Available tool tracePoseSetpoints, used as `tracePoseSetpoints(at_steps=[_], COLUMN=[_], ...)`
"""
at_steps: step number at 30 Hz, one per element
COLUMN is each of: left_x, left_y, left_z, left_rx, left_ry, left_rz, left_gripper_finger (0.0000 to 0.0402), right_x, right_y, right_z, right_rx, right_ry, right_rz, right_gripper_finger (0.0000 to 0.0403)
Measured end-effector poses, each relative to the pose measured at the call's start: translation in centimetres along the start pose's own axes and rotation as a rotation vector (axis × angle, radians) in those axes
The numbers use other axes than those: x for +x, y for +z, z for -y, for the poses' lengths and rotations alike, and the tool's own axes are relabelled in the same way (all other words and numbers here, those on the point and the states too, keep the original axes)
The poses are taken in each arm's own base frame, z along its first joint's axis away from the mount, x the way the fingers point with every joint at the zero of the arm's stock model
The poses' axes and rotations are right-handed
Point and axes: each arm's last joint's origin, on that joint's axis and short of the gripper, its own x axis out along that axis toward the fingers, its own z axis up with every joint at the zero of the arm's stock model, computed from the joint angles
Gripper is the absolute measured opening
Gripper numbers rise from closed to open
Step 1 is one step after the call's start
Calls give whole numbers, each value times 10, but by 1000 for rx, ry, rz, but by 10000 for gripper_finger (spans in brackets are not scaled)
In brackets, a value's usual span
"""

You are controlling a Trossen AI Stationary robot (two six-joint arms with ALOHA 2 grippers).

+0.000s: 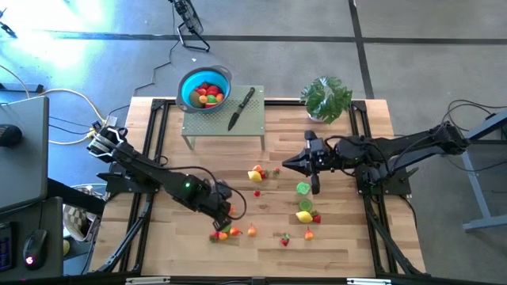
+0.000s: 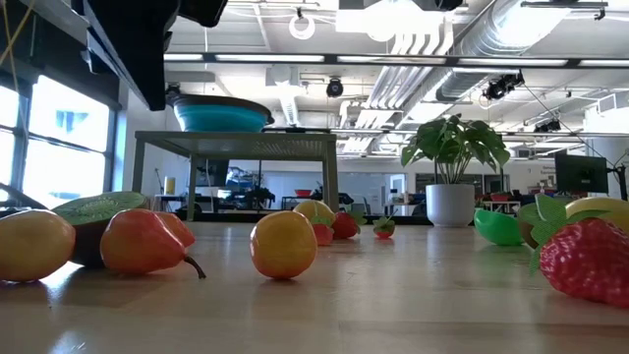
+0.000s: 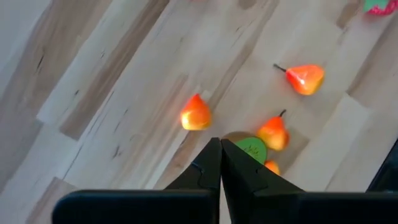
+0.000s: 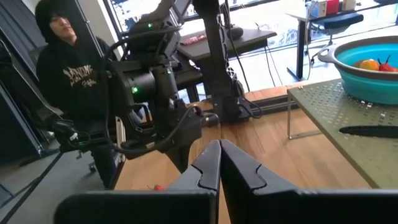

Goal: Pick & Place Fruit
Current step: Put the orange pear into the strainer bowl on the shelf

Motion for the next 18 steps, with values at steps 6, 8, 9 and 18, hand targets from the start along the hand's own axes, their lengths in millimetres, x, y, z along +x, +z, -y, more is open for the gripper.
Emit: tracePoseSetpoints(at_steps=[6,8,9,18], left_x=[0,0,0,0], left_y=[0,0,0,1], left_z=[0,0,-1,0], left_rx=[-45,-48,-48,-41], left_ry=[3,4,5,18], left_rz=[-1,-2,-2,42], left_gripper_finger=[86,128,151,298], right_x=[0,0,0,0], right_y=[0,0,0,0], right_z=[0,0,0,0], right_rx=[-6,-6,-6,0], right_ry=[-1,-3,-4,-4], right_rz=[-3,-1,0,1], right_gripper_finger=[2,2,2,2])
